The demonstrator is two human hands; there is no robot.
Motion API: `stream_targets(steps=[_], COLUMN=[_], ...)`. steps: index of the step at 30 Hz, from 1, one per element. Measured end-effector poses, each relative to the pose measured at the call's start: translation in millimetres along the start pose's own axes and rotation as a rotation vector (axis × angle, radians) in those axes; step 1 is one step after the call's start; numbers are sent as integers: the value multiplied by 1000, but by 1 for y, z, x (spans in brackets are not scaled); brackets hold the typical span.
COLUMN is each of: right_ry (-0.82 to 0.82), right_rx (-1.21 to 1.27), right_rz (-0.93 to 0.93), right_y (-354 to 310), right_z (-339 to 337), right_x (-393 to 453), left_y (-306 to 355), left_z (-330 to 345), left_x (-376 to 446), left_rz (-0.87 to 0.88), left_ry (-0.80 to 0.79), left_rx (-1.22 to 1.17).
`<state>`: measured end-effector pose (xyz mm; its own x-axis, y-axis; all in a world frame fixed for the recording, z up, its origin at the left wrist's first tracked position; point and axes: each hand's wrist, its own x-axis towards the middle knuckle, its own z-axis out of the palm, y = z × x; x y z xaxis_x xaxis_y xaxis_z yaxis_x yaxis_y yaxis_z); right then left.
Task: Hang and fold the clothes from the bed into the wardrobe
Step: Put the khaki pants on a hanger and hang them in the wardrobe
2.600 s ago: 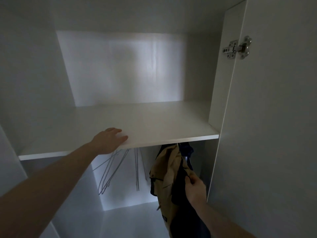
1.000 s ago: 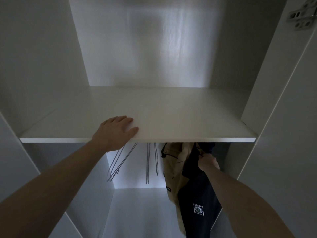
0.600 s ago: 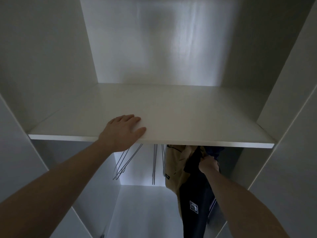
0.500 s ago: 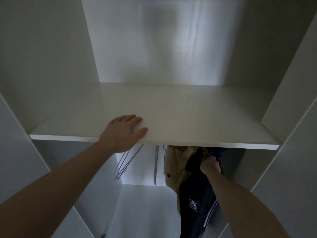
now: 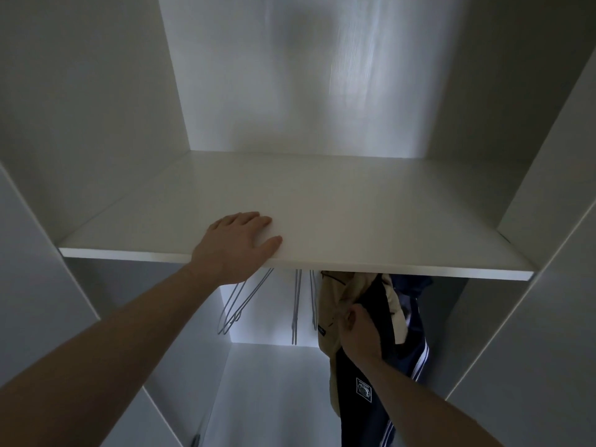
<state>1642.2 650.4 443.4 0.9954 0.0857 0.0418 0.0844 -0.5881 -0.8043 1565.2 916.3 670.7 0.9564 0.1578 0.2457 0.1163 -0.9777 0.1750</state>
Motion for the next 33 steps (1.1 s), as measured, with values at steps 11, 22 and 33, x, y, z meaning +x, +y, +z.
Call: stream_targets(steps=[11,22,33], right_ry=[-219,-163,-126], right_rx=[86,225,242], right_rz=[184,308,293], right_y=[-58,-75,-59], right_z=[40,32,13], right_x=[28,37,2], left_y=[2,-1,0], left_z=[-2,2,0], left_x=[-2,-2,-2], left_rz=[0,6,11], left_ry=[-2,30,42], left_rx=[-11,-23,-29])
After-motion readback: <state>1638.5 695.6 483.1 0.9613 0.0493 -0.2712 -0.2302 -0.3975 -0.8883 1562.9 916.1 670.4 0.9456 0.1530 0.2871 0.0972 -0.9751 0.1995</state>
